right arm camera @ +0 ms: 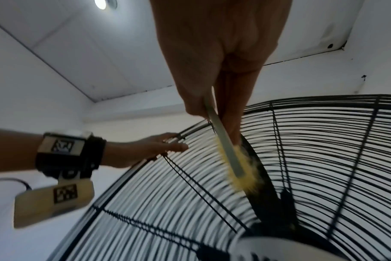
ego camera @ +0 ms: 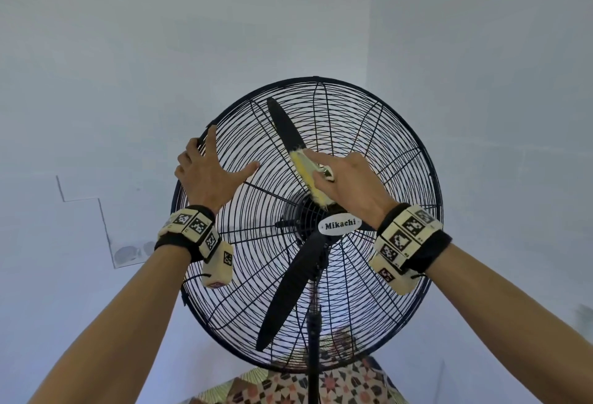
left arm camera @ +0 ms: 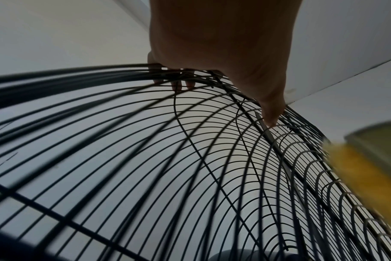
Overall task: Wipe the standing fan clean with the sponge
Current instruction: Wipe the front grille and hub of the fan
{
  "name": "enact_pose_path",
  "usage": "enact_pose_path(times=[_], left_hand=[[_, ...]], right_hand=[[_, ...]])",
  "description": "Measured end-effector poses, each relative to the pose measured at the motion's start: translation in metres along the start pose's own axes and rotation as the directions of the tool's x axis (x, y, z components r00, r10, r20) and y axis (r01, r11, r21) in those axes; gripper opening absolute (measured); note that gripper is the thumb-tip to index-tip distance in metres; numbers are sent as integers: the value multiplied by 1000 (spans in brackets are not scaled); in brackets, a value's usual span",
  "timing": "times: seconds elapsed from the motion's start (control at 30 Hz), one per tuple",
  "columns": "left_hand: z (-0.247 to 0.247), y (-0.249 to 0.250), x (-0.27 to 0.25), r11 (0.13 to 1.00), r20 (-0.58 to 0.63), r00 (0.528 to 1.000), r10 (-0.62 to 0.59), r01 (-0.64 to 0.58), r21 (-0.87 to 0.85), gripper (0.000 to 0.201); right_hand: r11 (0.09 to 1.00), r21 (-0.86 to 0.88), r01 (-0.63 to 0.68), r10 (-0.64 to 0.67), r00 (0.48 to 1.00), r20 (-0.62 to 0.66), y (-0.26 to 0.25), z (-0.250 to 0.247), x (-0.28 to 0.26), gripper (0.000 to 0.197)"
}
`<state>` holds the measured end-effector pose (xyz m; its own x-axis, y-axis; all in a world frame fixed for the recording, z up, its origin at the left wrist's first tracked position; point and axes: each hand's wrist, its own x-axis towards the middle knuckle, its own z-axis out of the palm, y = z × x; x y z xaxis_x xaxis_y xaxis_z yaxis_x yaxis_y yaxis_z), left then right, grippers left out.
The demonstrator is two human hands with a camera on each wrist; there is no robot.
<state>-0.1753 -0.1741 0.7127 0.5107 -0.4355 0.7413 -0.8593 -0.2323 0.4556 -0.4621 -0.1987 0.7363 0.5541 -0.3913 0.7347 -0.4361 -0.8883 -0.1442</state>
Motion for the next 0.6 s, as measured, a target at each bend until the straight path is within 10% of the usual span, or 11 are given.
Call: enact_pose_path(times=[0.6], left_hand=[[2,-17,-42,991,-19,991,-130,130,-8,116]], right_hand=[[993,-100,-60,81,971,225,25,-4,-41,37]])
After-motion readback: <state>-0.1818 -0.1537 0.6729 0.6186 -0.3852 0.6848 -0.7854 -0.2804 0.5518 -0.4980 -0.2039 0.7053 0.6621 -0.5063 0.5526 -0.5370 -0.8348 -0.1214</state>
